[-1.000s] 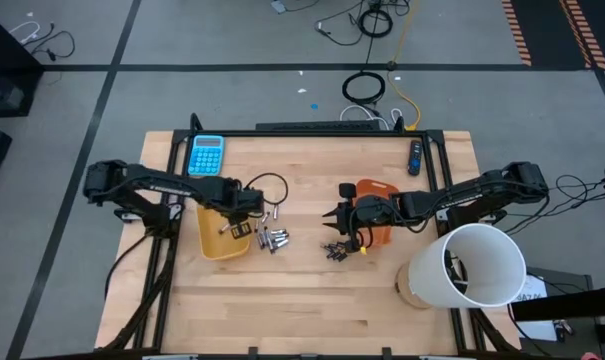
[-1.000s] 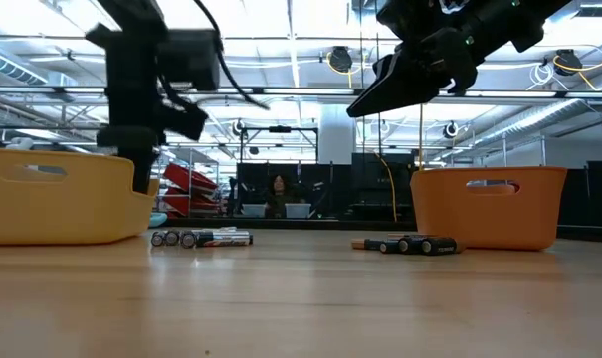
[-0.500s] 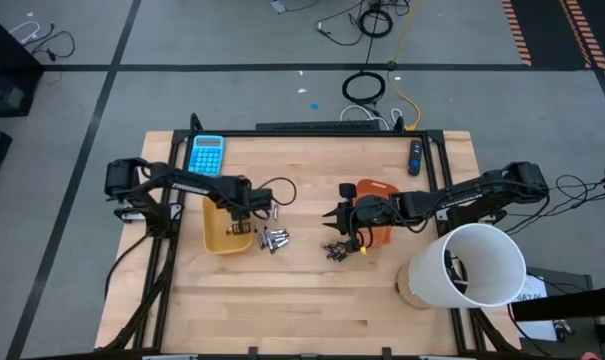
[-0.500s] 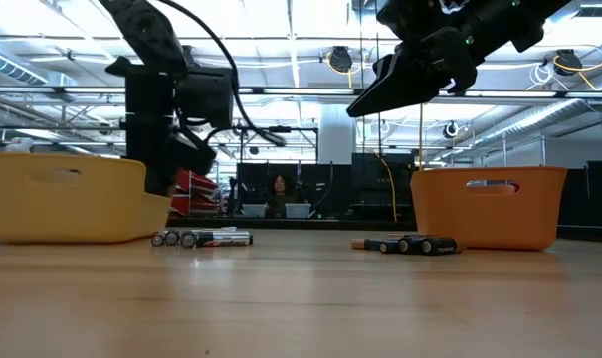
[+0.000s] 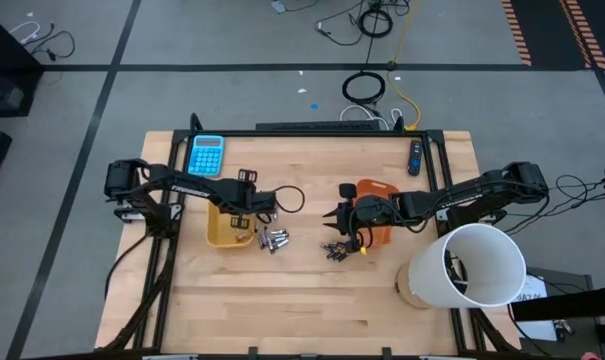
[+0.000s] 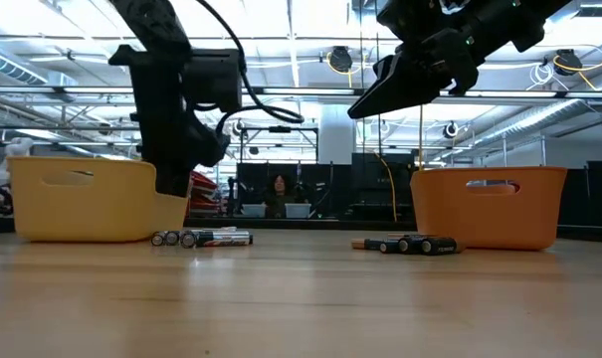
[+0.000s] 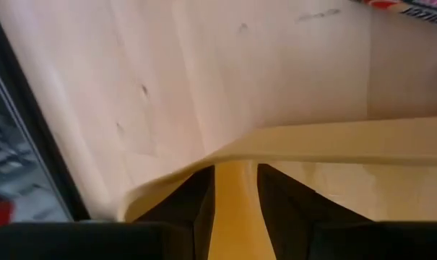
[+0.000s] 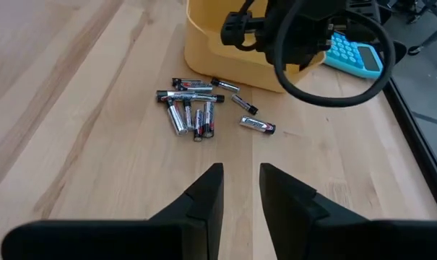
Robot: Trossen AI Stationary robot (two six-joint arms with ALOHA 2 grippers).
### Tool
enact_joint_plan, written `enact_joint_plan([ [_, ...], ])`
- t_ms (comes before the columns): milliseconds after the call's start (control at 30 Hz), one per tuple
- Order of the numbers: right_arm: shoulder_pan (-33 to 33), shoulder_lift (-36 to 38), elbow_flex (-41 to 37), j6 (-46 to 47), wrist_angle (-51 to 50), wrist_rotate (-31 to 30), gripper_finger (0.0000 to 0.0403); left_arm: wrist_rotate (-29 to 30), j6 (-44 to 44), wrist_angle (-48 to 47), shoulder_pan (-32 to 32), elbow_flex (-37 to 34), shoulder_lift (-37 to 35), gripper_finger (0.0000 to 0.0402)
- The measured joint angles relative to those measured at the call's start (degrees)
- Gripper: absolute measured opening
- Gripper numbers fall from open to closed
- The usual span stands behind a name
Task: Sort batteries
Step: Adjust the yellow bin, then put the silver battery into the yellow bin
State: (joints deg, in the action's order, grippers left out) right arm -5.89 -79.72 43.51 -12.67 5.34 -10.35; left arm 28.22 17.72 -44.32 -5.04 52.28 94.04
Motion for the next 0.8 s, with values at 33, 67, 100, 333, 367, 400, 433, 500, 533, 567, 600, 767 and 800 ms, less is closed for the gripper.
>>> enact_joint_plan([
  [33, 0.0, 0.0, 0.0, 0.0, 0.0, 0.0, 0.0084, 0.2, 0.9, 0.0, 0.1, 0.2, 0.0, 0.0115],
  [67, 0.0, 0.0, 0.0, 0.0, 0.0, 0.0, 0.0084, 0.4, 1.3, -0.1, 0.2, 0.4, 0.0, 0.0115],
  [100, 0.0, 0.0, 0.0, 0.0, 0.0, 0.0, 0.0084, 0.5, 1.9, -0.1, 0.2, 0.5, 0.0, 0.0115],
  [333, 0.0, 0.0, 0.0, 0.0, 0.0, 0.0, 0.0084, 10.4, 0.9, -3.4, 3.3, 4.4, 0.0, 0.0115],
  [367, 0.0, 0.0, 0.0, 0.0, 0.0, 0.0, 0.0084, 12.5, 0.6, -4.1, 3.8, 5.6, 0.0, 0.0115],
  [400, 0.1, 0.0, 0.0, 0.0, 0.0, 0.0, 0.0084, 14.0, 0.0, -5.0, 4.3, 7.2, 0.0, 0.0115],
  [433, 0.2, 0.0, 0.0, 0.0, 0.0, 0.0, 0.0084, 14.7, -1.0, -5.9, 4.6, 8.8, 0.0, 0.0115],
  [500, 0.2, 0.0, 0.0, -0.1, 0.0, 0.0, 0.0084, 14.6, -3.4, -7.3, 5.1, 12.0, -0.1, 0.0115],
  [533, 0.3, 0.0, 0.0, -0.1, 0.0, 0.0, 0.0084, 13.9, -5.0, -7.6, 5.4, 13.5, -0.1, 0.0115],
  [567, 0.3, 0.0, 0.0, -0.1, -0.2, 0.0, 0.0084, 11.7, -7.3, -7.9, 5.6, 15.1, -0.1, 0.0115],
  [600, 0.3, 0.0, 0.0, -0.1, -0.5, 0.0, 0.0084, 7.3, -10.1, -8.2, 5.8, 16.9, -0.1, 0.0115],
  [767, 0.2, 0.0, 0.0, -0.1, -2.8, -0.5, 0.0084, -24.1, -24.9, -6.1, 6.6, 21.5, -0.1, 0.0115],
  [800, 0.2, 0.0, 0.0, -0.1, -2.6, -0.5, 0.0084, -25.7, -26.9, -6.0, 7.4, 21.5, -0.1, 0.0115],
])
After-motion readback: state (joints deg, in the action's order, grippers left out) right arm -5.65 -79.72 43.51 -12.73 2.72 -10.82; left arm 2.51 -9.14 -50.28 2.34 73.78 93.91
